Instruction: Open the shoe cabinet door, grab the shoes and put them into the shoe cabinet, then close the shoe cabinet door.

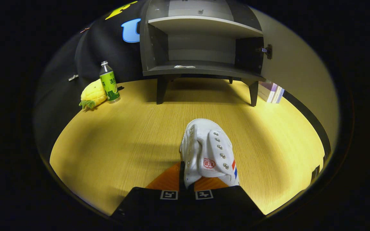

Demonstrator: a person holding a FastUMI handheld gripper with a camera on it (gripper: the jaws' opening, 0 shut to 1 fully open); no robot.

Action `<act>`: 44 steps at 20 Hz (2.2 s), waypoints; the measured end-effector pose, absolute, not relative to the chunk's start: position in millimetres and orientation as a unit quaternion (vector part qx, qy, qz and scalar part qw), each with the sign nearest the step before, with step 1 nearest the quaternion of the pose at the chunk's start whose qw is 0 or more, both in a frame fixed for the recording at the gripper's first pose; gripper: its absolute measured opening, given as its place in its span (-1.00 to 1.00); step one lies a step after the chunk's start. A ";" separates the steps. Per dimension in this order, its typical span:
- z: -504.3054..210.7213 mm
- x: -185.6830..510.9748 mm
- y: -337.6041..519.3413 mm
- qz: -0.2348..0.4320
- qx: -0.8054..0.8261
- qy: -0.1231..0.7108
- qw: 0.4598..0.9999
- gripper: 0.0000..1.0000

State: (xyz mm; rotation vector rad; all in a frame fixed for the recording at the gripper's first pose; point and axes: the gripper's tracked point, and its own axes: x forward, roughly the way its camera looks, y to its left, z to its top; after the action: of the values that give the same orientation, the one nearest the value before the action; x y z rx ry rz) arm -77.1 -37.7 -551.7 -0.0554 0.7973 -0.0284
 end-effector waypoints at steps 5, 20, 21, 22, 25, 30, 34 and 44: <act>-521.7 -69.1 -43.0 -0.012 -0.027 0.388 0.921 -0.91; -260.3 50.5 -59.3 -0.019 -0.021 0.229 0.973 -0.92; -244.0 64.0 -60.8 -0.016 -0.027 0.216 0.976 -0.92; -232.8 77.0 -63.2 -0.015 -0.033 0.206 0.978 -0.92; -200.9 120.6 -70.4 -0.009 -0.045 0.180 0.983 -0.92; -177.9 214.3 -81.2 0.003 -0.064 0.162 0.985 -0.92; -188.2 290.1 -90.2 0.007 -0.083 0.170 0.982 -0.92; -245.4 367.8 -93.0 0.018 -0.077 0.222 0.972 -0.93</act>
State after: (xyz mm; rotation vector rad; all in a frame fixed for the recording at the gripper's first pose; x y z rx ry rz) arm 367.8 -93.0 -245.4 -0.1550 0.4477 0.0355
